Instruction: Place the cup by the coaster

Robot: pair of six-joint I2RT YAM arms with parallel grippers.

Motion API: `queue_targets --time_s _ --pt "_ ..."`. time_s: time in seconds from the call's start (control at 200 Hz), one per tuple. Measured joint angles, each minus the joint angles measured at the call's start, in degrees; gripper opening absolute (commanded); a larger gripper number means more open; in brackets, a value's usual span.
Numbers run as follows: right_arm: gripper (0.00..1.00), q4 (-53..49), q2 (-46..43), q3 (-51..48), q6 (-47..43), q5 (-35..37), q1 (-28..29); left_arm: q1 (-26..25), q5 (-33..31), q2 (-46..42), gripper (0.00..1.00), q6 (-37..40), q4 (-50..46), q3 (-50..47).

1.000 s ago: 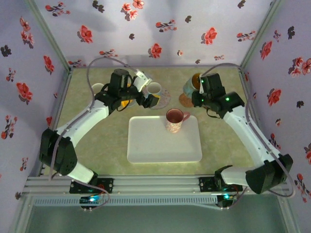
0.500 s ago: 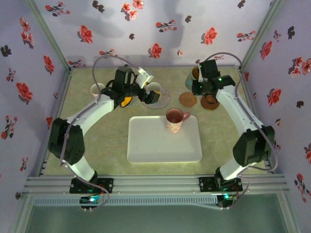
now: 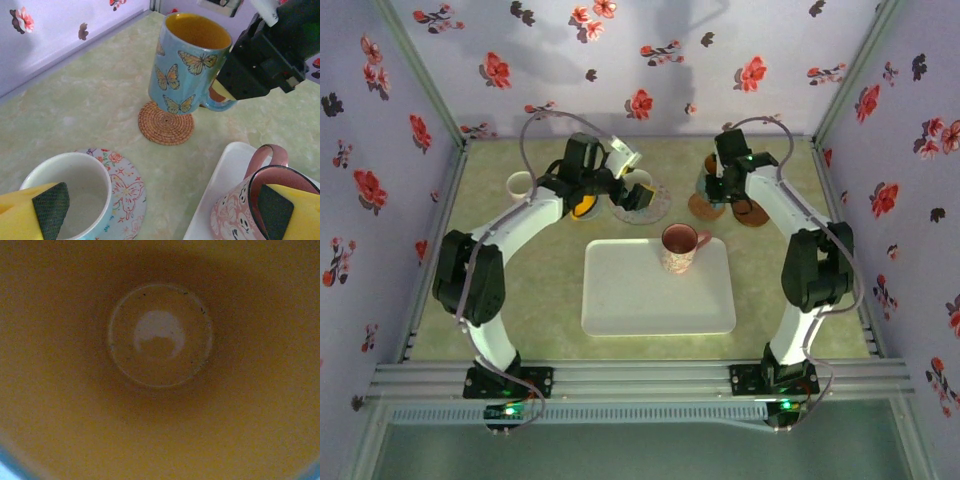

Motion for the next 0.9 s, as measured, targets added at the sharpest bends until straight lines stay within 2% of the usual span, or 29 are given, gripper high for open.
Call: queue_targets --time_s 0.9 --pt "0.00 3.6 6.1 -0.8 -2.4 5.3 2.3 0.0 1.1 0.6 1.00 0.0 -0.1 0.0"
